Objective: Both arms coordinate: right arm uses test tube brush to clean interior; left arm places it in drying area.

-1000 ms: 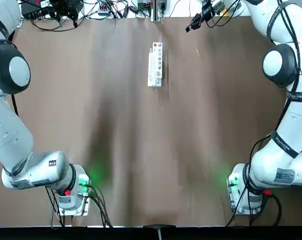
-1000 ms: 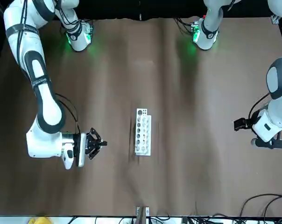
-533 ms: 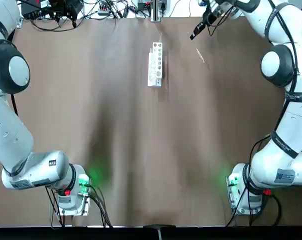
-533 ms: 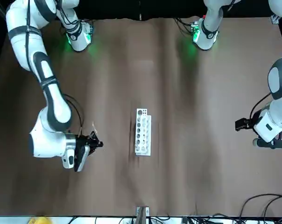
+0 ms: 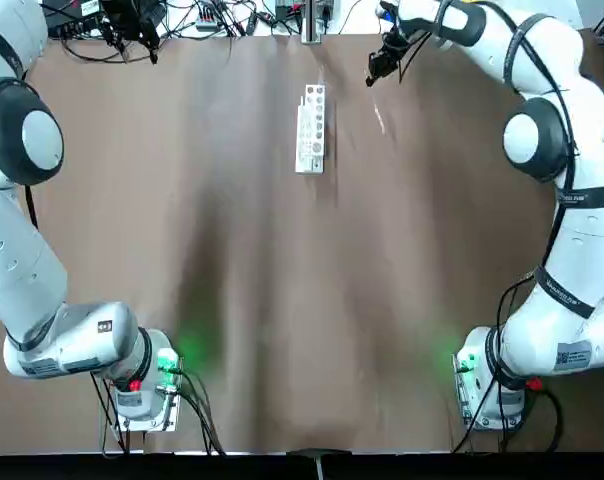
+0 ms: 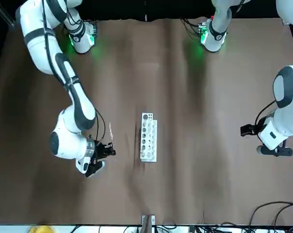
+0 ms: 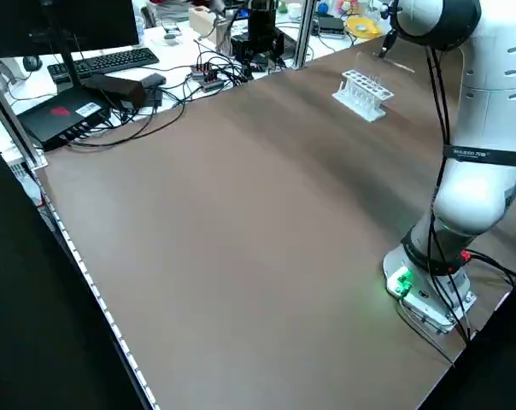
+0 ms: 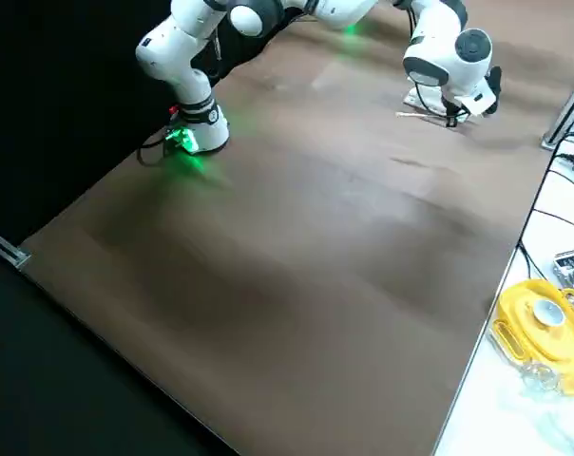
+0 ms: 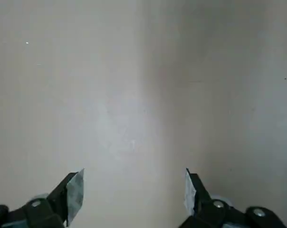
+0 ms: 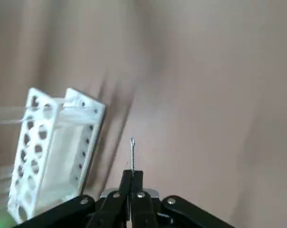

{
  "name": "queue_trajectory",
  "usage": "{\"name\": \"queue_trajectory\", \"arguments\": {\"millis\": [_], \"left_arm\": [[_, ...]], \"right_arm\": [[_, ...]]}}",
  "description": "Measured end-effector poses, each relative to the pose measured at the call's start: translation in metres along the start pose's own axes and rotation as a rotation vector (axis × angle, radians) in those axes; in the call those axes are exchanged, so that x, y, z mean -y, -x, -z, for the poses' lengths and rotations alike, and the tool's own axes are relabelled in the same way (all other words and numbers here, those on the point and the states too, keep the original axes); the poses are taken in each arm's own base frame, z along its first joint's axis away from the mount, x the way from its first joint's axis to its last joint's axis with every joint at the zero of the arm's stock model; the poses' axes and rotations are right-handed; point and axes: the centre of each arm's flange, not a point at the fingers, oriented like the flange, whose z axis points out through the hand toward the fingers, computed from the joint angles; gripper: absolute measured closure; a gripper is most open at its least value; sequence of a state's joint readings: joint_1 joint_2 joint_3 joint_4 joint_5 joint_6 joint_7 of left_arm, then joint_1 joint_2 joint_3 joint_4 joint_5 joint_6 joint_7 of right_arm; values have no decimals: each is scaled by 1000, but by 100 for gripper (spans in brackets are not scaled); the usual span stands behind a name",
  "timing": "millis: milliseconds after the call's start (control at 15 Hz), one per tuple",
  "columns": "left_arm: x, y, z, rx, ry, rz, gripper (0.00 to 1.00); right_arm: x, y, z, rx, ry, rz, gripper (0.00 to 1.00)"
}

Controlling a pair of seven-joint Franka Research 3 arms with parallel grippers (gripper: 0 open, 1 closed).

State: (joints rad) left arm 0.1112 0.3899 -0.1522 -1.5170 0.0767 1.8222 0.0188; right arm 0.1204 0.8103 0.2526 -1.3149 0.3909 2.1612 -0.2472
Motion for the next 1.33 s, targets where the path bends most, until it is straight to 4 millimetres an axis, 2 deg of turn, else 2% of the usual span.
{"name": "queue_trajectory", "arguments": {"millis": [200, 533, 867, 1133, 1333], "left_arm": [[-10, -3, -10, 15, 2, -16, 0], [-22, -4, -16, 23, 2, -34, 0], [-22, -4, -15, 23, 2, -36, 0], [-45, -5, -14, 19, 0, -71, 0], [-47, -5, -10, 13, -1, -74, 0]], "right_arm": [[2, 2, -24, -18, 37, -121, 97], [-18, 8, -57, -13, 52, -218, 97], [-30, 10, -66, -27, 61, -271, 97], [-40, 14, -70, -18, 66, -310, 97], [-44, 17, -75, -9, 68, -326, 97]]}}
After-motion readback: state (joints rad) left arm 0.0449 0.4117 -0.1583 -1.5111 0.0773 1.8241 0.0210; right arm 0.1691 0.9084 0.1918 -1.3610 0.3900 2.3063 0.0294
